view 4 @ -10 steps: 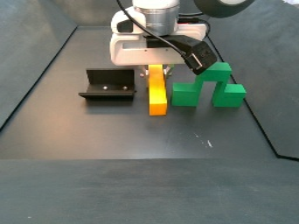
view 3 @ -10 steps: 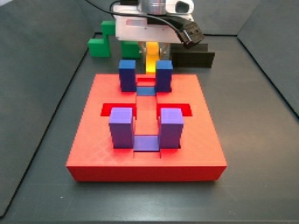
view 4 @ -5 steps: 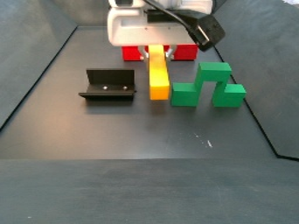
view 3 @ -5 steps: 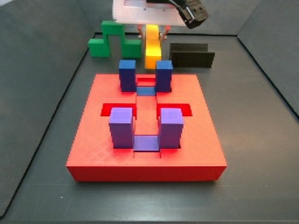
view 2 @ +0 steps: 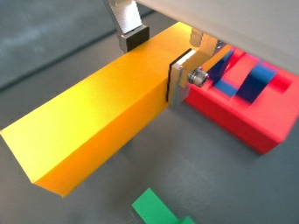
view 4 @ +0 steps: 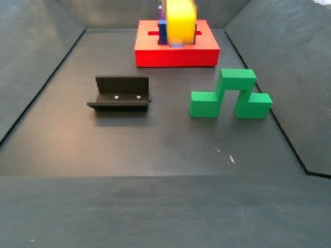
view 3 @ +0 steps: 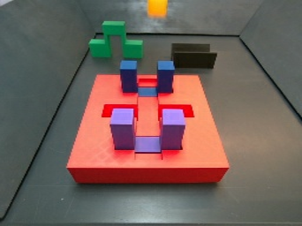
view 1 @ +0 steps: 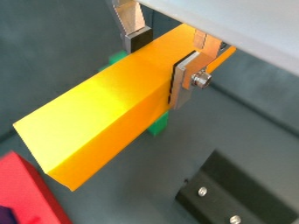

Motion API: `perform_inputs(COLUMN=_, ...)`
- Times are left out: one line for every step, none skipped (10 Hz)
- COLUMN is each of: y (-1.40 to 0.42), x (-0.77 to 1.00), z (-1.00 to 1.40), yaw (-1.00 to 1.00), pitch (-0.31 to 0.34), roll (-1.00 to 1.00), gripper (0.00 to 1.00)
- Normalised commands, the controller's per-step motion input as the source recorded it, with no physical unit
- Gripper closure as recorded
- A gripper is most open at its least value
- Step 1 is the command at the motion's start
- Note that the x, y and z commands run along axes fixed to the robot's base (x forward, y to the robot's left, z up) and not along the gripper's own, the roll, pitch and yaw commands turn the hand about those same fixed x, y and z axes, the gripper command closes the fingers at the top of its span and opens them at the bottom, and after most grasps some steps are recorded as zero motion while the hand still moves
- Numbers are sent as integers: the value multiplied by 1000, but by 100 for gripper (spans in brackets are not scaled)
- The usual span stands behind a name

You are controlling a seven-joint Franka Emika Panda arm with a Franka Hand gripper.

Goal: Pick up the yellow object. Move up. Move to above the board. Insert the yellow object.
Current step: Move to above the board.

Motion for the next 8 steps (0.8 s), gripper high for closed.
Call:
perform_inputs(y=-3, x=14, z=1400, yaw=-3, pitch=48, roll=-42, gripper=100)
perform_inputs(y=0, x=24, z=946, yaw=-4, pitch=50, roll=-46, gripper=100)
perform_inputs(y=1, x=32, z=563, yaw=-4, pitch=53, roll=-49, gripper=100)
perform_inputs(y=3, x=45, z=266, yaw=-5, pitch=49, roll=-49, gripper=100)
perform_inputs(y=3, x=26, z=189, yaw=-4, pitch=50, roll=-47, gripper=100)
perform_inputs(y=-1400, x=-126, z=248, yaw=-156, pitch=149, roll=65, gripper=100)
perform_inputs(y=-1400, x=-128, z=231, yaw=-143, pitch=133, roll=92, gripper=100)
perform_inputs(y=-1400, x=-124, z=238, yaw=-56, pitch=86, roll=102, gripper=100)
